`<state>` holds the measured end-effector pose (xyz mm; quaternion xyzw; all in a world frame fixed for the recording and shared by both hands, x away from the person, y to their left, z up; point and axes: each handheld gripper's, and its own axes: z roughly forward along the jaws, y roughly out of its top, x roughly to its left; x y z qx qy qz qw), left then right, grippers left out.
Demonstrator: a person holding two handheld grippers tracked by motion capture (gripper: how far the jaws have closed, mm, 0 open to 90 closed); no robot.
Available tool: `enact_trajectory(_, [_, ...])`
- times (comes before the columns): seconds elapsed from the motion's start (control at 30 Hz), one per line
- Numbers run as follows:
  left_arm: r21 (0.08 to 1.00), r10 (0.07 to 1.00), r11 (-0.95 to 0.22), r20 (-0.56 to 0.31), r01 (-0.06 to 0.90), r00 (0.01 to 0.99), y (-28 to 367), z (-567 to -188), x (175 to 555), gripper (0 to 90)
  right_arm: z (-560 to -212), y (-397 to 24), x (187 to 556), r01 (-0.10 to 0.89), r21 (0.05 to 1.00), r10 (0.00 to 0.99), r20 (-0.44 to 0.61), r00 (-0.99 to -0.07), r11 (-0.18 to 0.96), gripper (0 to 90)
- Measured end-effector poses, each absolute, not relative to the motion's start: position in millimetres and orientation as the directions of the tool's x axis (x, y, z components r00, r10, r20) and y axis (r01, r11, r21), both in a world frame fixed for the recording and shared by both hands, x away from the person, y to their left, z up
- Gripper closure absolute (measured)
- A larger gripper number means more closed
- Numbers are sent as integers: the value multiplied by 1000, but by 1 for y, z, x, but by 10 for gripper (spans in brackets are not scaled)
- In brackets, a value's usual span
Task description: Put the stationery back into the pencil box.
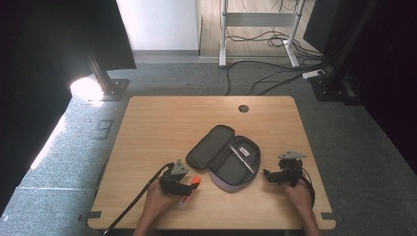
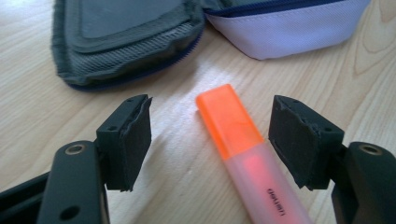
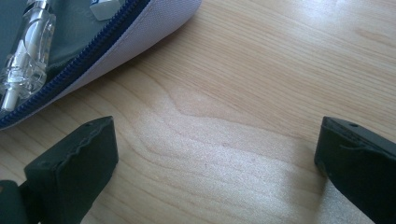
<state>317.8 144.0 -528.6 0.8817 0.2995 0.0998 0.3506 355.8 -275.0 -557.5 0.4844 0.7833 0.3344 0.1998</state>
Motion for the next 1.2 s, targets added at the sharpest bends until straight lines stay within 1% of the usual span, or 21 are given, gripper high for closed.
enact_trajectory(0.17, [664,593,-594,-20,454,805,141,-532,315,335,-558,-275,356,624,718,891,11,-454,309,0])
enact_trajectory(0.37, [635,578,-637,17,437,816,136,-537,311,385,-557,-275,356,624,718,891,11,-454,309,0])
enact_trajectory(0.57, [650,584,-615,-4,445,812,138,-538,307,439,-558,-275,356,624,718,891,11,-454,309,0])
enact_trajectory(0.63, [655,587,-610,-6,446,810,140,-539,306,474,-557,-275,356,624,718,891,11,-454,309,0])
enact_trajectory(0.7, [657,588,-607,-8,447,809,141,-538,306,532,-558,-275,356,624,718,891,11,-454,309,0])
enact_trajectory(0.77, [659,591,-603,-10,450,807,142,-538,307,608,-558,-275,356,624,718,891,11,-454,309,0])
enact_trajectory(0.83, [663,592,-597,-16,451,806,143,-538,307,656,-558,-275,356,624,718,891,11,-454,309,0])
enact_trajectory(1.0, [662,591,-599,-12,450,806,144,-538,307,666,-558,-275,356,624,718,891,11,-454,309,0])
enact_trajectory(1.2, [656,597,-616,27,437,802,150,-531,307,667,-557,-275,356,624,718,891,11,-454,309,0])
